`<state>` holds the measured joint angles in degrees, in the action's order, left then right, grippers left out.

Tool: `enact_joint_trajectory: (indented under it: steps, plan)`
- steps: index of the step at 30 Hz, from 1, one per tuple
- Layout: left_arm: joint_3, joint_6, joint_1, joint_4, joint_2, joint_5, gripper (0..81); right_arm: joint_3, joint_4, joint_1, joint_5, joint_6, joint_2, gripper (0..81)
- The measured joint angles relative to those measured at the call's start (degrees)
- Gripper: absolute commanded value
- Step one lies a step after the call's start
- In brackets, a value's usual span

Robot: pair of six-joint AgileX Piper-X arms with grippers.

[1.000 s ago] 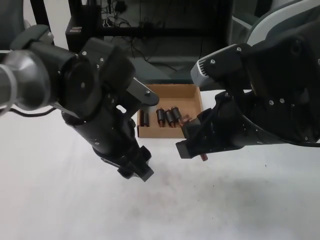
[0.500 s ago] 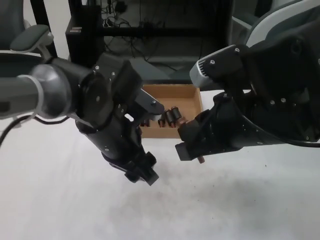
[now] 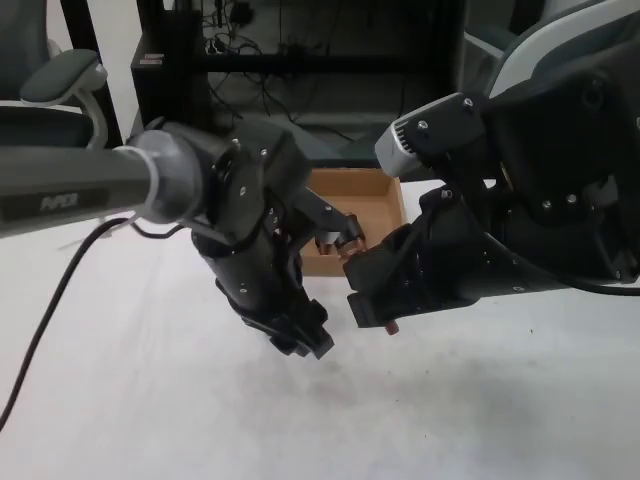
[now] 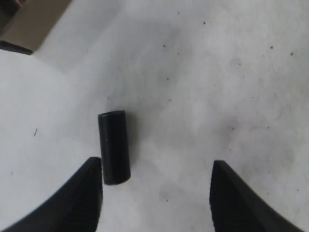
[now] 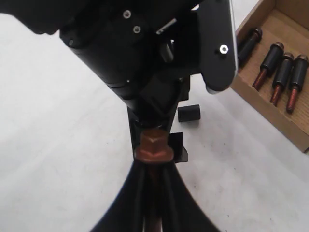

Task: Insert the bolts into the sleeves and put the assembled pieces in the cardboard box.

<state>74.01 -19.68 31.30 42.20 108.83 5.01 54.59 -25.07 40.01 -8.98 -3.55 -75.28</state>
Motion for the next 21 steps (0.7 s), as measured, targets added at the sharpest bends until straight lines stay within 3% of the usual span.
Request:
enact_joint_trajectory:
  steps: [10, 21]
  plan:
    - [1.2, -1.38, -0.35, 1.72, 1.89, -0.59, 64.0, 0.0, 0.0, 0.0, -0.77, 0.0, 0.0, 0.6]
    - [1.2, -2.25, -3.84, -0.28, 2.02, -0.63, 64.0, 0.0, 0.11, 0.0, -2.15, 0.0, 0.0, 0.6]
